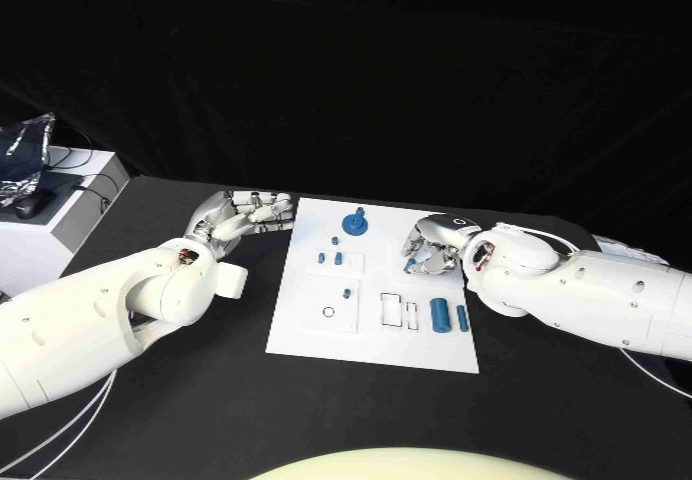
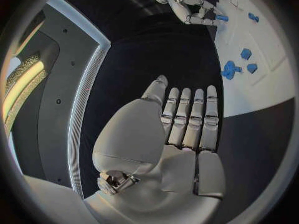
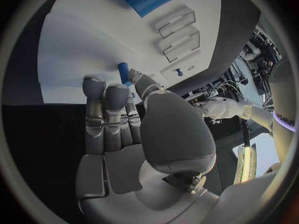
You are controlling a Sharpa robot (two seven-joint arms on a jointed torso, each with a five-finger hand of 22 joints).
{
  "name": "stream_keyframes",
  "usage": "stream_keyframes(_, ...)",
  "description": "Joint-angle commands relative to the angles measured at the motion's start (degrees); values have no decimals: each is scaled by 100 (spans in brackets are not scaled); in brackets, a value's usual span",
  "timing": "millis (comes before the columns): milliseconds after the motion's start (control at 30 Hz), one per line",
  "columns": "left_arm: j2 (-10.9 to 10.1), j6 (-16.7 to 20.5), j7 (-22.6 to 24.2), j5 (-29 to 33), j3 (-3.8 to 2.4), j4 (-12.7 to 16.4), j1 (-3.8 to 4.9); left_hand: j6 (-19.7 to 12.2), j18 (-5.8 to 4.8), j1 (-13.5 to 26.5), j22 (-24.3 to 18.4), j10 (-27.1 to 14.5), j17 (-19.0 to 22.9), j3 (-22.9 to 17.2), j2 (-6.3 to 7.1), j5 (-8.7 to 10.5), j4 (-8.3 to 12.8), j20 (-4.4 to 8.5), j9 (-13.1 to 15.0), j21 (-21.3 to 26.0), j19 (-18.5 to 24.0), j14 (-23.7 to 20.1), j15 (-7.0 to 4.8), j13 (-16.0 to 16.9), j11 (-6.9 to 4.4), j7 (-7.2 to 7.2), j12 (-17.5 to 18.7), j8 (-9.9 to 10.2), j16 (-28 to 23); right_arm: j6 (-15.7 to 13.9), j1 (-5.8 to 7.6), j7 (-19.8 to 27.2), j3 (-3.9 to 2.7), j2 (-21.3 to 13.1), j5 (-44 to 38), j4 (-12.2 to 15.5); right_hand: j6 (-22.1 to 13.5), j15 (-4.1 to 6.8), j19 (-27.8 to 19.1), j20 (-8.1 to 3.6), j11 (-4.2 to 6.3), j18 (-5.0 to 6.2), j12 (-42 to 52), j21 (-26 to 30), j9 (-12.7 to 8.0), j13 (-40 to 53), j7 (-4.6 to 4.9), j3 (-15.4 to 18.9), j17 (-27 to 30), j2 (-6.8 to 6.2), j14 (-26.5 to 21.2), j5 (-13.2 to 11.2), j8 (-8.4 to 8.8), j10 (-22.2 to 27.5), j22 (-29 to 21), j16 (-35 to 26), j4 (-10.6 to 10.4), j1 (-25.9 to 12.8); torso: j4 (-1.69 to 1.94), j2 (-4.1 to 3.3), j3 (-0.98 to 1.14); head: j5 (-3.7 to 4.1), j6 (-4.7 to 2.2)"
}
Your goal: Assemble the parts on the task board
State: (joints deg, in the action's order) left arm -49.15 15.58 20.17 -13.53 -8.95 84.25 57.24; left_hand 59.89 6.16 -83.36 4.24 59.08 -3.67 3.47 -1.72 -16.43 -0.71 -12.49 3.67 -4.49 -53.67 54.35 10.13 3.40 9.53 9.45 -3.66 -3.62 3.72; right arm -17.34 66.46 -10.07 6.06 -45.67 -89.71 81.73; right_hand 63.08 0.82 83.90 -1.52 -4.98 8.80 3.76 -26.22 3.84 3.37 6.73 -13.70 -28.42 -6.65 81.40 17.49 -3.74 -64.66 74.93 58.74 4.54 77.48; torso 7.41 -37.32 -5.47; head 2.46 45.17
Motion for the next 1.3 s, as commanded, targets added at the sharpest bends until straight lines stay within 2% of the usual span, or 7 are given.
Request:
stream_keyframes(33, 6, -38, 39, 26, -5, 7, -1, -18, 105, -58, -5, 0, 7, -12, -3, 15, 9, -7, 6, -5, -33, -23, -8, -1, 4, -10, 2, -2, -4, 89, -5, -24, 2, 10, -49, -12, 73, 12, 195, -12, -18, 54, -24, -26, -1, -1, 4, -87, 9, 14, -24, -31, 17, -40, 333, 28, 15, -59, -1, 8, 2, 2, 15)
stream_keyframes(367, 0, -44, 38, 26, -5, 7, -1, 32, 113, -63, -5, 0, 6, -22, -14, 13, 10, -8, 5, -1, -47, -16, -12, -1, 0, -33, 3, -2, 0, 125, -18, 19, 10, 33, -84, -60, 239, 34, 186, -29, 17, 37, -25, -89, 3, -1, -36, -265, 10, 55, -24, -46, 14, -153, 343, 33, 89, -87, -2, 6, 2, 1, 27)
stream_keyframes(533, -5, -45, 37, 26, -5, 8, -1, 37, 117, -64, -3, 3, 5, -25, -17, 14, 11, -5, 5, -4, -59, -12, -13, -1, -1, -32, 2, -2, 1, 138, -29, 48, 13, 43, -67, -79, 389, 88, 205, -61, 102, -10, -33, -318, 14, 0, -64, -448, 0, 255, -10, -413, 6, -431, 387, 53, 112, -16, 2, 7, 0, 8, 35)
stream_keyframes(900, -11, -50, 37, 26, -5, 10, -1, 36, 120, -61, -3, 6, 5, -27, -22, 14, 6, -4, 4, -4, -69, -10, -13, -1, -2, -30, 2, -1, 1, -56, -50, 65, 15, 34, -32, -26, 688, 194, 209, -170, 258, -148, -29, -952, 43, 19, -78, -742, -14, 385, -6, -502, -17, -984, 488, 81, 344, 102, -7, 6, 1, 7, 58)
stream_keyframes(967, -9, -51, 36, 26, -5, 9, -1, 36, 121, -62, -3, 6, 5, -28, -22, 14, 6, -4, 4, -4, -70, -10, -13, -1, -2, -30, 3, -1, 1, -218, -55, 74, 15, 25, 106, 10, 769, 218, 230, -194, 293, -206, -32, -1305, 66, 21, -83, -792, -18, 440, -1, -752, -24, -1099, 551, 87, 401, 163, -3, 6, 1, 15, 58)
stream_keyframes(1033, -8, -52, 34, 26, -5, 7, -1, 36, 121, -62, -3, 6, 5, -28, -22, 14, 6, -4, 4, -4, -70, -10, -13, -1, -2, -30, 3, -1, 1, -368, -57, 81, 15, 8, 326, 45, 794, 222, 203, -212, 300, -240, -33, -1428, 75, 21, -76, -876, -14, 512, -6, -1326, -7, -1127, 566, 76, 448, 251, -1, 9, 0, 16, 62)
stream_keyframes(1300, 7, -61, 17, 26, -5, -26, -1, 29, 123, -59, -3, 2, 6, -33, -26, 13, 1, -4, 3, -3, -76, -11, -15, -1, 1, -18, 4, 0, 0, -689, 13, 41, -9, -152, 569, 287, 797, 227, 70, -239, 294, -257, -35, -1743, 113, 21, -57, -1014, -16, 493, 5, -1360, 2, -1137, 562, 69, 512, 206, -5, 16, -2, 8, 63)
